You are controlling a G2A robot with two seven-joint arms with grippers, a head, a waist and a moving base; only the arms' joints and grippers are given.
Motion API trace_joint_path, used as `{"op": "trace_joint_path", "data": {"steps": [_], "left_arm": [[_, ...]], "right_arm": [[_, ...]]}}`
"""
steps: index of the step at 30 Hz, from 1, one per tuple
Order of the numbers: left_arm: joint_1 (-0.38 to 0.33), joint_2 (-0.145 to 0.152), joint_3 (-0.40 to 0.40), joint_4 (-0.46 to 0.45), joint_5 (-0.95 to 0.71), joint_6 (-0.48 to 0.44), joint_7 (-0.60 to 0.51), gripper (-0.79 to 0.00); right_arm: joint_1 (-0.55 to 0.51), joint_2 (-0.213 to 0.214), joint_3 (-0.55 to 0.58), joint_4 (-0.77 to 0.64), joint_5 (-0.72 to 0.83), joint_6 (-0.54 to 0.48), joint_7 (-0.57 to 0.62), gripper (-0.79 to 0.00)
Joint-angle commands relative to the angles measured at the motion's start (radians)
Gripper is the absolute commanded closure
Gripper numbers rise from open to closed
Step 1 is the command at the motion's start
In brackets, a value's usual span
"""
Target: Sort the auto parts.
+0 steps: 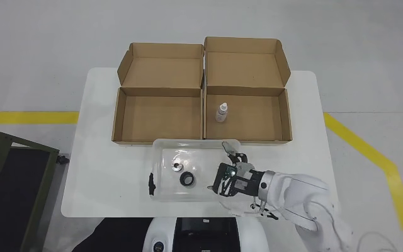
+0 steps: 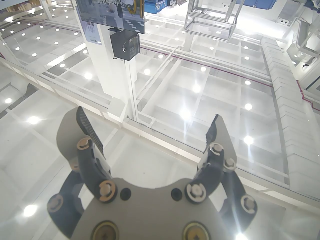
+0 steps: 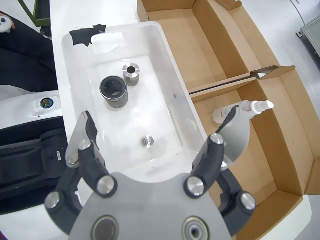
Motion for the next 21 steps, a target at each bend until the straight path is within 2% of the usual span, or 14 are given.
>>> {"op": "trace_joint_path", "data": {"steps": [1, 9, 21], "left_arm": [[0.000, 0.000, 0.000, 0.000, 0.000, 0.000, 0.000, -0.785], [0.000, 0.000, 0.000, 0.000, 0.000, 0.000, 0.000, -0.785], [0.000, 0.000, 0.000, 0.000, 0.000, 0.000, 0.000, -0.785]], "right_arm": [[0.012, 0.002, -0.010, 0.015, -0.008, -0.008, 0.022, -0.785], [0.069, 0.001, -0.046, 0.083, 0.007, 0.013, 0.074, -0.785], [0.128, 0.004, -0.112, 0.140, 0.026, 0.000, 0.213, -0.773]]}}
